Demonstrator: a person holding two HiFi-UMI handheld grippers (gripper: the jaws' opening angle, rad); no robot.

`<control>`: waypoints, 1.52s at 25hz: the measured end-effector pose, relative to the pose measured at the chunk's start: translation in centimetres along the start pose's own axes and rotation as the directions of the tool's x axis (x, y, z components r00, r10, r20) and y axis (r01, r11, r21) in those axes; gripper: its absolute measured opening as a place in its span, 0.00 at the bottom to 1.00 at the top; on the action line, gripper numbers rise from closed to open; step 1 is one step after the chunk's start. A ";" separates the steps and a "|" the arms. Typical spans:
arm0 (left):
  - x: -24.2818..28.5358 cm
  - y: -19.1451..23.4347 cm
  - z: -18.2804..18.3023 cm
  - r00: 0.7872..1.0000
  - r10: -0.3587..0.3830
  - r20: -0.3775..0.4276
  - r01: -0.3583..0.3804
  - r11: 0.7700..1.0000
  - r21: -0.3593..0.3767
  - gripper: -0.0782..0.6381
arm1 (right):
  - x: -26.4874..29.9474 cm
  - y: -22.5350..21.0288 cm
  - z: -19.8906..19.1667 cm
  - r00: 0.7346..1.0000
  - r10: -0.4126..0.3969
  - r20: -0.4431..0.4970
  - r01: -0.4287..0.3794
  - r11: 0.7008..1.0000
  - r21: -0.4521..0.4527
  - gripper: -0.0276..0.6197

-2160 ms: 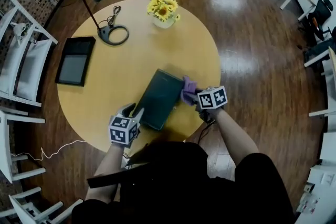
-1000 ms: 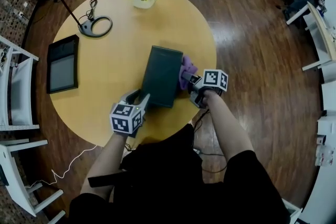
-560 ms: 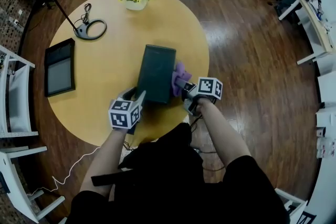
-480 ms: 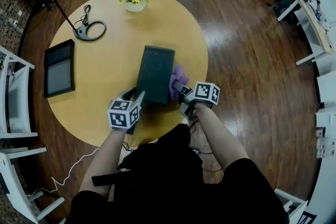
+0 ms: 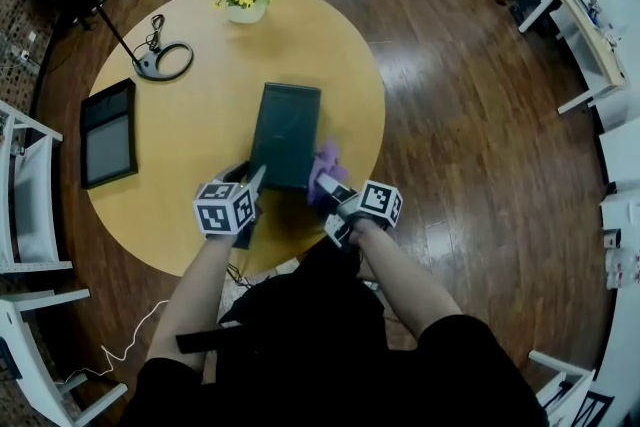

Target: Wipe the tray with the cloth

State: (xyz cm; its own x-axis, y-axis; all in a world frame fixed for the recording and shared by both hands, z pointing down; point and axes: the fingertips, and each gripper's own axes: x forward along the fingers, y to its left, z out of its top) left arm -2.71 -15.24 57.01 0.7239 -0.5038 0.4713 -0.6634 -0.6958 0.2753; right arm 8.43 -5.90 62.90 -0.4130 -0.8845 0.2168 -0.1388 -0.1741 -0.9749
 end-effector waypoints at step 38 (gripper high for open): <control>-3.5 -2.6 -2.7 0.961 0.276 0.035 -0.210 0.801 -0.561 0.28 | 7.8 4.2 6.9 0.956 -0.053 -0.289 -0.038 0.953 -0.301 0.18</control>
State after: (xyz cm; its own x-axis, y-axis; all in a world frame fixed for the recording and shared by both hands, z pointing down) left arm -4.00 -10.29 56.93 0.5189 -0.6936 0.4996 -0.7894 -0.1645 0.5915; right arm 10.83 -16.52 60.16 -0.6478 -0.7108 0.2740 -0.3874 -0.0023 -0.9219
